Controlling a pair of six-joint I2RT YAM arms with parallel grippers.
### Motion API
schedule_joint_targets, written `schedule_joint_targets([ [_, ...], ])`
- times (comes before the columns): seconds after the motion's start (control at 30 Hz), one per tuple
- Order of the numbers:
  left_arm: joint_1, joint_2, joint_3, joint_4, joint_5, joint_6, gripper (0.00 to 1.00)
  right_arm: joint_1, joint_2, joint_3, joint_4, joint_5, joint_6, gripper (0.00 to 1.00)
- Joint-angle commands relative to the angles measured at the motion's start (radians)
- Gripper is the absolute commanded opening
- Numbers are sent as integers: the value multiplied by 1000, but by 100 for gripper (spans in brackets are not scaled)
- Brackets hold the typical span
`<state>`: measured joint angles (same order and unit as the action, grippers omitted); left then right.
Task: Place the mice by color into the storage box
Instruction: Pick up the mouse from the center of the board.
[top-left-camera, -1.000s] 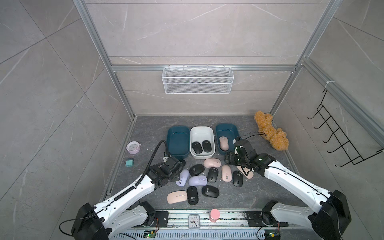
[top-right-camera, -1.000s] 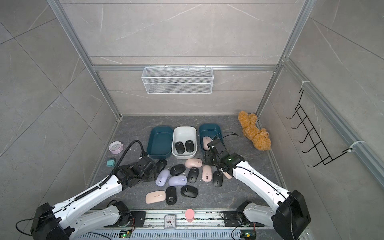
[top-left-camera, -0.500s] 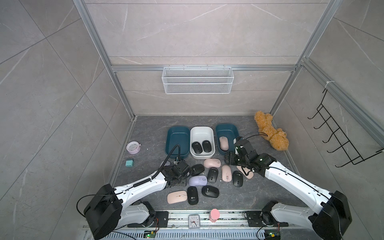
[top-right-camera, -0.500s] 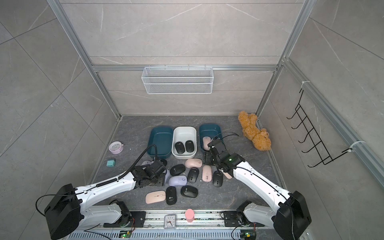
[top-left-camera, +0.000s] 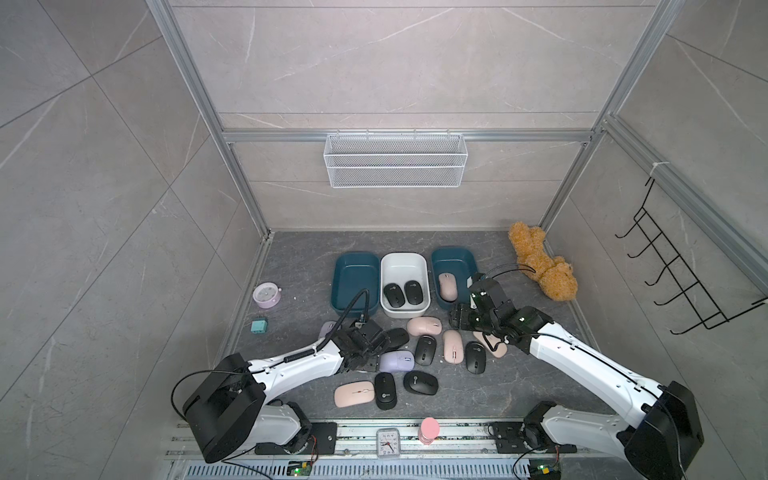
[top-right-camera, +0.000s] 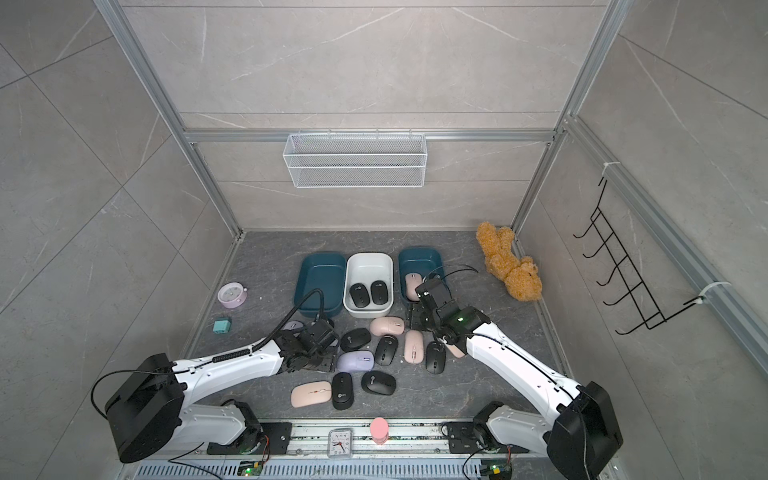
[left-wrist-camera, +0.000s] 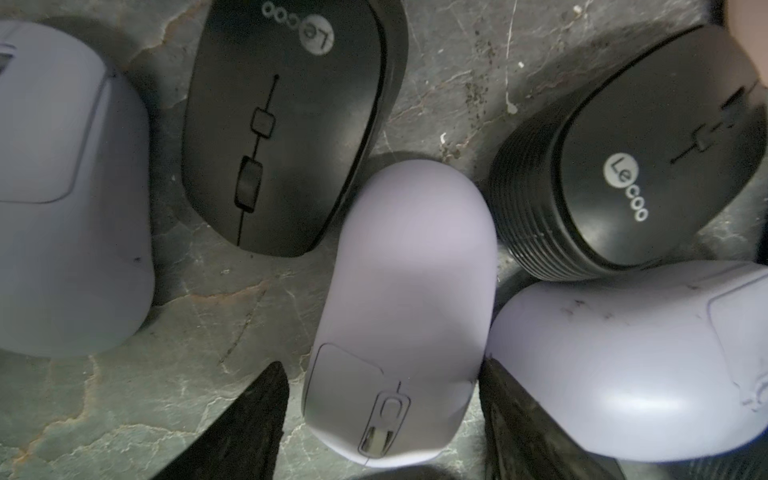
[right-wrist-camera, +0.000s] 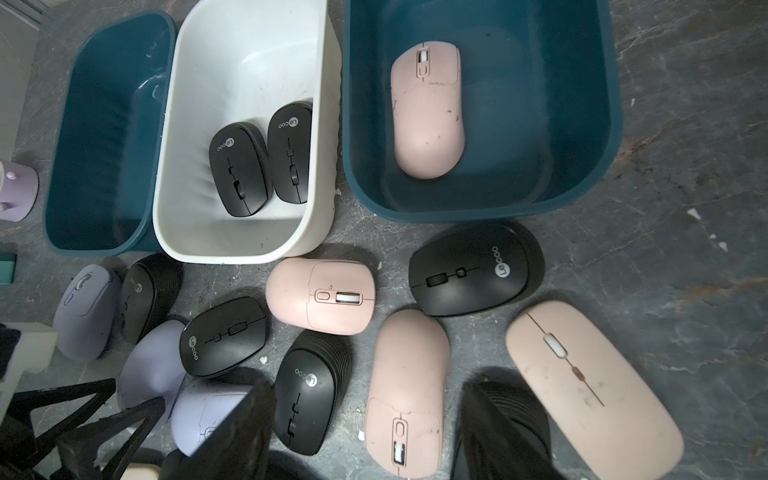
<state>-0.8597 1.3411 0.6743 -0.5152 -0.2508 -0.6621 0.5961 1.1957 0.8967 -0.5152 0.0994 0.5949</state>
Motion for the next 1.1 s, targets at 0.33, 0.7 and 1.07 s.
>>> schedule_joint_targets([
  [0.33,14,61,-14,66,1,41,75,-2,10,8,15,-7,16,72],
  [0.7,31,120,-11,113,11,47,74,-2,15,8,15,-5,20,71],
  [1.07,34,137,0,74,-13,33,64,-2,13,6,14,0,22,71],
])
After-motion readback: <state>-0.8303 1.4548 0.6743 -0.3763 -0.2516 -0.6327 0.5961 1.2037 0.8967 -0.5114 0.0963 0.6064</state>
